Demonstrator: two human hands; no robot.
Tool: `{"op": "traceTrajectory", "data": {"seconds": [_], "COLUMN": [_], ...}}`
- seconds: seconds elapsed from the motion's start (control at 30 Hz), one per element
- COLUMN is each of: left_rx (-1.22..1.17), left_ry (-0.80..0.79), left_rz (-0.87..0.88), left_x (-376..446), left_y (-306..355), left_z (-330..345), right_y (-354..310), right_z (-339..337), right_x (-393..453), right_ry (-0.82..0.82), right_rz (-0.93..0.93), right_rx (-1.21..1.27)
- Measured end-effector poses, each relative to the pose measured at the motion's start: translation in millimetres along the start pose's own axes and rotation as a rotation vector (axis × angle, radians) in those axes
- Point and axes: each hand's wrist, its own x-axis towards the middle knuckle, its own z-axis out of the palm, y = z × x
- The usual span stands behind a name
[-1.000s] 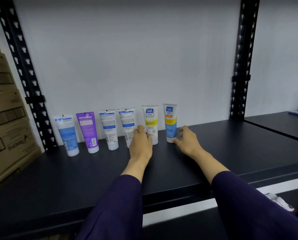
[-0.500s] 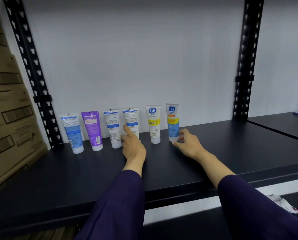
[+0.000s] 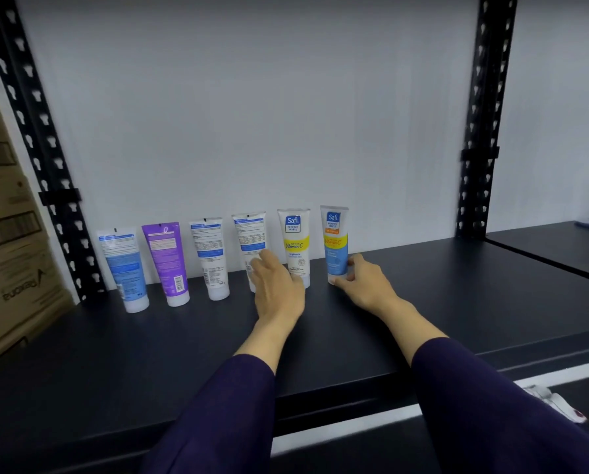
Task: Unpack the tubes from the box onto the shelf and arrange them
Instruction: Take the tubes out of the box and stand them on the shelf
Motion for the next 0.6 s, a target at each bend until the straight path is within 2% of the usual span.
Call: {"op": "traceTrajectory", "data": {"seconds": [0.07, 0.23, 0.4, 0.6], "left_rx": [-0.077, -0.08, -0.067, -0.055], "left_ry": [-0.098, -0.197, -0.215, -0.257], "left_rz": [0.024, 0.02, 0.023, 0.005], "left_x": [1, 12, 18, 2], "left_y": [-1, -3, -5, -2], "left_z": [6, 16, 19, 9], "right_y": [0, 4, 5, 3], "right_z": [-1, -2, -1, -7], "right_x": [3, 13, 18, -3], "right_ry": [0.002, -0.004, -0.015, 0.0], "right_rz": [0.005, 0.037, 0.043, 0.066], "right_rx": [-0.039, -0.094, -0.121, -0.028]}}
